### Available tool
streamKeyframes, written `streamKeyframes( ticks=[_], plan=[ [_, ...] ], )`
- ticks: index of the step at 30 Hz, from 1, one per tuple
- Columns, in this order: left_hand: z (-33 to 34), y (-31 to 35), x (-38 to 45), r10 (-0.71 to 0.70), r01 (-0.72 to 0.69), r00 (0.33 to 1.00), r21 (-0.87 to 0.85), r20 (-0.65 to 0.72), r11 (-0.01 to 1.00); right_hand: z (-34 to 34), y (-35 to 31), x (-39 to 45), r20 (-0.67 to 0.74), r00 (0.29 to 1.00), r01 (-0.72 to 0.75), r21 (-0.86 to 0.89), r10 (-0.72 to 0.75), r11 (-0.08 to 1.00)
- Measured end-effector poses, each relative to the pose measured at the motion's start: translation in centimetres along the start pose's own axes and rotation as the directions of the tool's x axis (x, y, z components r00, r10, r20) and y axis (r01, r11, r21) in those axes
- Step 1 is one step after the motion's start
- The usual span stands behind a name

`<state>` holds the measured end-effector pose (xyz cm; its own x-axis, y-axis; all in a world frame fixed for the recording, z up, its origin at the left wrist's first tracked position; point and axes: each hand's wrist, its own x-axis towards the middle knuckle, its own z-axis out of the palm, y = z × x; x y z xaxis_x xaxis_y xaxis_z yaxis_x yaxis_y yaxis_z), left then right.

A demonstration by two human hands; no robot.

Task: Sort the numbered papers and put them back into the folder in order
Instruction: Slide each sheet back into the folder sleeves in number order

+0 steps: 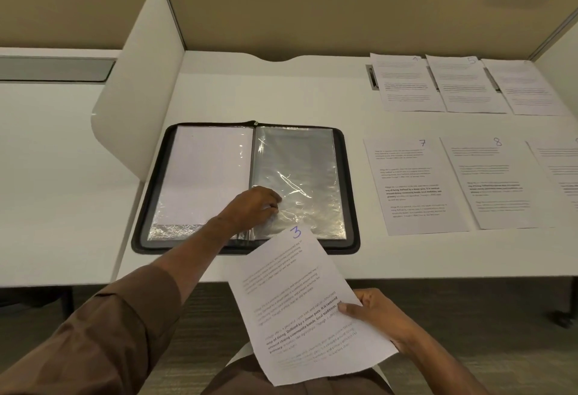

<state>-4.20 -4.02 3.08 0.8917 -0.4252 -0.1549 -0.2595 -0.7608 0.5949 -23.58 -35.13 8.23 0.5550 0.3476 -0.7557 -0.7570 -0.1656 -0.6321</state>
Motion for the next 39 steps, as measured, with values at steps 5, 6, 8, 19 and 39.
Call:
streamKeyframes(
  ticks=[5,6,8,19,39],
  plan=[
    [0.1,-0.1,0.0,0.019,-0.019,1.000,0.011,-0.001,1.000,0.2,-0.2,0.4,-0.082,0.995,-0.041,0.121,0.051,0.992],
    [0.1,-0.1,0.0,0.020,-0.020,1.000,0.015,0.002,1.000,0.2,-0.3,0.4,-0.089,0.994,-0.044,0.145,0.057,0.988],
    [0.2,-0.2,-0.3,0.039,-0.039,0.999,0.041,0.012,0.998,0.1,-0.3,0.3,-0.108,0.992,-0.035,0.193,0.057,0.980],
    [1.3,1.3,-2.8,0.245,-0.232,0.969,0.212,-0.039,0.949,0.7,0.8,0.8,-0.204,0.978,0.011,0.228,0.037,0.974],
    [1.9,1.2,-3.1,0.432,-0.361,0.896,0.394,-0.107,0.845,-0.4,-3.3,4.0,-0.205,0.978,0.014,-0.139,-0.043,0.990]
  ],
)
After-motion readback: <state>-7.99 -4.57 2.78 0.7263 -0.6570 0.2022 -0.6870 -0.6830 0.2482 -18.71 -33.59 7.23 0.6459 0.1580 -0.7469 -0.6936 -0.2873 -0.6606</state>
